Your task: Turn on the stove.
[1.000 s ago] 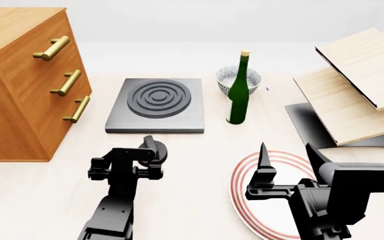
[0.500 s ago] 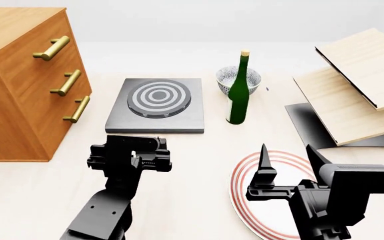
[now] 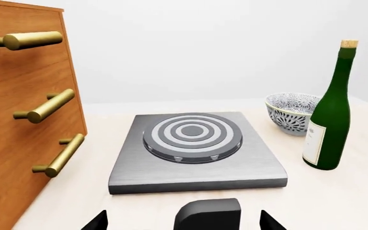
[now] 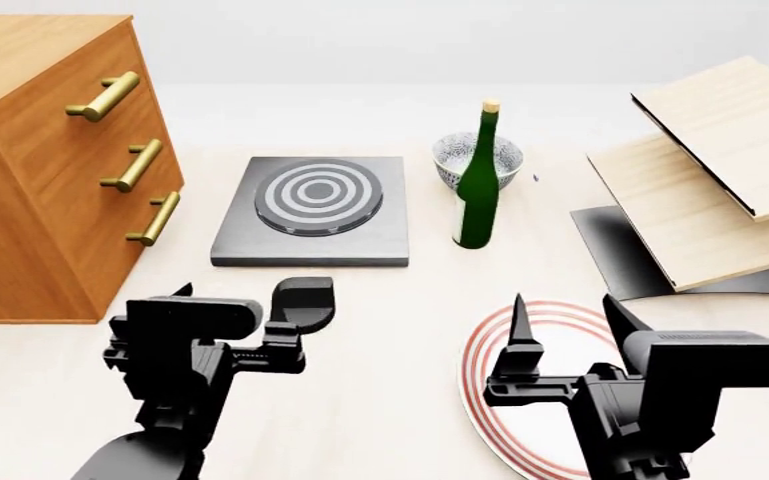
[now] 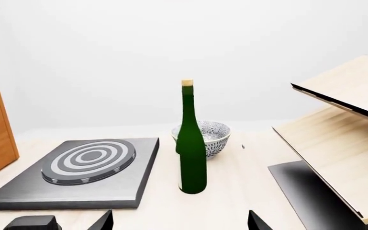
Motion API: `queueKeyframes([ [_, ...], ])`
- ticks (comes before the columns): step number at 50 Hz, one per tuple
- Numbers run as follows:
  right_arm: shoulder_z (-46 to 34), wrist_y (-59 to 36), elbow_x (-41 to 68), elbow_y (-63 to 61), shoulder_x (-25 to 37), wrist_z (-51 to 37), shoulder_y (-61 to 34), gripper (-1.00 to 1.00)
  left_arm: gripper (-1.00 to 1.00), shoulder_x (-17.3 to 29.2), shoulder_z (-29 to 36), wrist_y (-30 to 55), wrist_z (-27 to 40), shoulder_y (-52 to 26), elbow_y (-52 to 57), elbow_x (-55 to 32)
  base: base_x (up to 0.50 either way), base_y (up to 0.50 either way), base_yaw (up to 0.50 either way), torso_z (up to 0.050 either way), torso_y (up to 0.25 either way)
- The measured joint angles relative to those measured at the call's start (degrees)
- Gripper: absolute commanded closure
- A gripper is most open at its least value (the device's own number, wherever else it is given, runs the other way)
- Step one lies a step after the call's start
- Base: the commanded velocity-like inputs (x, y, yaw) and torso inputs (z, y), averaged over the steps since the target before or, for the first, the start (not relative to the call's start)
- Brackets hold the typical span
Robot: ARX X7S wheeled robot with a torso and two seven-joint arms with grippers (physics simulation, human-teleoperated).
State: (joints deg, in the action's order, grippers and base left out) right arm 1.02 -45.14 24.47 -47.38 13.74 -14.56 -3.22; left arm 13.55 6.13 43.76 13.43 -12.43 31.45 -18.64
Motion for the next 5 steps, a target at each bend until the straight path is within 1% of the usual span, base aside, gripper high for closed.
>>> queueKeyframes([
  [5,-0.1,0.2,0.1,0.1,0.1,-0.2,0.0,-1.0,-1.0,0.4,-0.4,0.5,0.1,0.8,1.3,-0.6,0.0,0.0,0.0,0.0,0.0],
])
